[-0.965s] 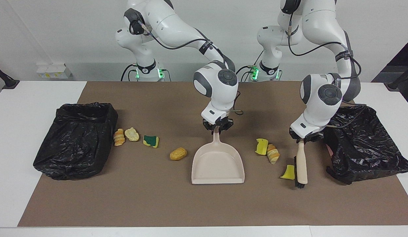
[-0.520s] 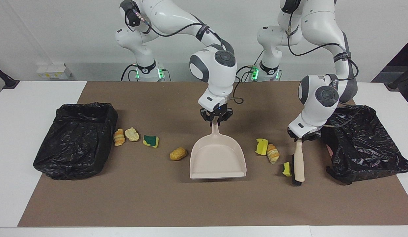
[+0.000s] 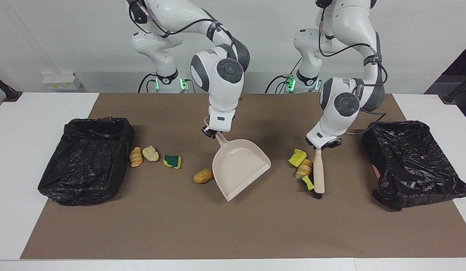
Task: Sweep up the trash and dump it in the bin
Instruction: 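Set the dustpan beside the trash with the right gripper, then sweep the sponges and rolls into the dustpan with the left gripper's brush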
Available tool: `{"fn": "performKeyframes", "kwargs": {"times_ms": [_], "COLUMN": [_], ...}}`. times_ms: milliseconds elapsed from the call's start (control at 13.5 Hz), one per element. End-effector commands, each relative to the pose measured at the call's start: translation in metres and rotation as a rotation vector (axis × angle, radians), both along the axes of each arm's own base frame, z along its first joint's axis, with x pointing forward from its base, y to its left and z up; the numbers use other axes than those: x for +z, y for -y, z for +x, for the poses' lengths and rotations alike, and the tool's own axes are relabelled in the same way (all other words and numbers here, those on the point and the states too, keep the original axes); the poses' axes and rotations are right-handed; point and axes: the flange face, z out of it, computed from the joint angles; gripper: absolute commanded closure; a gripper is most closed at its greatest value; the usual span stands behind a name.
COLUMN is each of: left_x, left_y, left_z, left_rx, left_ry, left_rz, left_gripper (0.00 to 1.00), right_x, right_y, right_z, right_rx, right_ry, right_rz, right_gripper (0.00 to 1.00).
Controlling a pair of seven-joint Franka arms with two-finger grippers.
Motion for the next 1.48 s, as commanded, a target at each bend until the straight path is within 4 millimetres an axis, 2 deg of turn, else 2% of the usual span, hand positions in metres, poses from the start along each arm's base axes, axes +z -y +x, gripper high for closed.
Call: {"fn": "performKeyframes", "kwargs": {"times_ms": [0,148,297,445,594,816,965,1039,1188,1336,1410], "left_x": [0.038,0.045,0.031,0.018,-0.001,-0.01,-0.019,-0.018,-0.011,-0.008,-0.004], "left_y": [-0.023,-0.041,-0.06,-0.061,-0.048,-0.005,0.039,0.053,0.096,0.127,0.134], "left_z": [-0.006,-0.01,-0.023,-0.031,-0.04,-0.061,-0.075,-0.079,-0.092,-0.103,-0.104], "left_rx": [0.068,0.105,0.128,0.135,0.139,0.166,0.187,0.198,0.207,0.222,0.232], "left_ry": [0.041,0.039,0.055,0.109,0.114,0.09,0.073,0.074,0.07,0.072,0.07], "left_rz": [-0.024,-0.02,-0.022,-0.033,-0.038,-0.041,-0.057,-0.072,-0.164,-0.225,-0.231], "left_gripper": [1.0,1.0,1.0,1.0,1.0,1.0,1.0,1.0,1.0,1.0,1.0], "right_x": [-0.007,-0.025,-0.039,-0.042,-0.048,-0.05,-0.057,-0.059,-0.066,-0.067,-0.069], "right_y": [0.002,-0.009,-0.01,-0.011,-0.012,-0.01,-0.015,-0.02,-0.027,-0.037,-0.036], "right_z": [-0.013,-0.012,-0.006,-0.003,-0.001,0.0,0.001,0.001,0.001,-0.003,-0.002], "right_rx": [0.112,0.181,0.256,0.315,0.367,0.421,0.425,0.432,0.439,0.435,0.432], "right_ry": [0.031,0.084,0.124,0.133,0.135,0.129,0.137,0.145,0.157,0.169,0.167], "right_rz": [0.042,0.062,0.048,0.05,0.045,0.034,0.04,0.039,0.045,0.051,0.049], "right_gripper": [1.0,1.0,1.0,1.0,1.0,1.0,1.0,1.0,1.0,1.0,1.0]}}
